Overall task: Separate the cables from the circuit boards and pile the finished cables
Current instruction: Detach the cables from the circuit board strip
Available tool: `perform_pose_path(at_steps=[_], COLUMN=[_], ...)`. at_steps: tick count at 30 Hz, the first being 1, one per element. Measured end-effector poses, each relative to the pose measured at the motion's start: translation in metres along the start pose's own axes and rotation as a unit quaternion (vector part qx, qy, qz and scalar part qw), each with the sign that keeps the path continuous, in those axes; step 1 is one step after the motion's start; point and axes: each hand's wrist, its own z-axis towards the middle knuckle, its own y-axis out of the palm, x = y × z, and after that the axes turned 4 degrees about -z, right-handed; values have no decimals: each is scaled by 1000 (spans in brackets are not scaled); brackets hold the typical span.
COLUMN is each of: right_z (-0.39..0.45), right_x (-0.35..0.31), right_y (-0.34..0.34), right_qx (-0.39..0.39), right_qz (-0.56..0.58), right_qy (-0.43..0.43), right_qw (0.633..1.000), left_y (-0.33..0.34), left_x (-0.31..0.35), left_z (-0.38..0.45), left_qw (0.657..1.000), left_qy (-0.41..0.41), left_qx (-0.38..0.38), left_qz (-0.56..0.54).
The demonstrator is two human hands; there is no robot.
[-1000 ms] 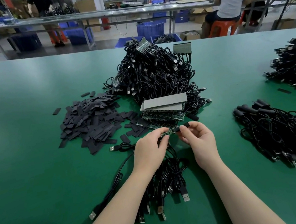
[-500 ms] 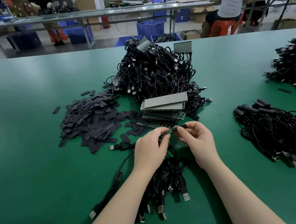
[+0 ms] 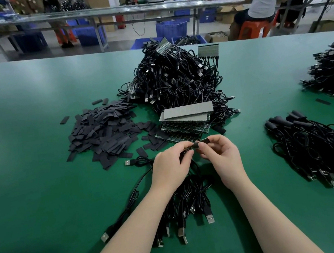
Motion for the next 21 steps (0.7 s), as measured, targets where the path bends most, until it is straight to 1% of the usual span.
perform_pose_path(at_steps=[8, 12, 16, 18, 21], right_z=[0, 0, 0, -1, -1], right_x=[-1, -1, -1, -1, -2], right_y=[-1, -3, -1, 0, -1], right_qx=[-14, -18, -34, -41, -29], right_qz=[-3, 1, -9, -5, 13], right_qy=[-2, 0, -5, -5, -5], right_qw=[1000, 1000, 999, 999, 999], left_y=[0, -1, -1, -1, -2], left_x=[-1, -1, 0, 1, 2], left_z=[0, 0, 1, 0, 0], left_qw=[1000, 999, 998, 998, 998], left_qy=[-3, -29, -39, -39, -41], left_qx=[-5, -17, -27, -12, 50], left_qz=[-8, -40, -46, -43, -2])
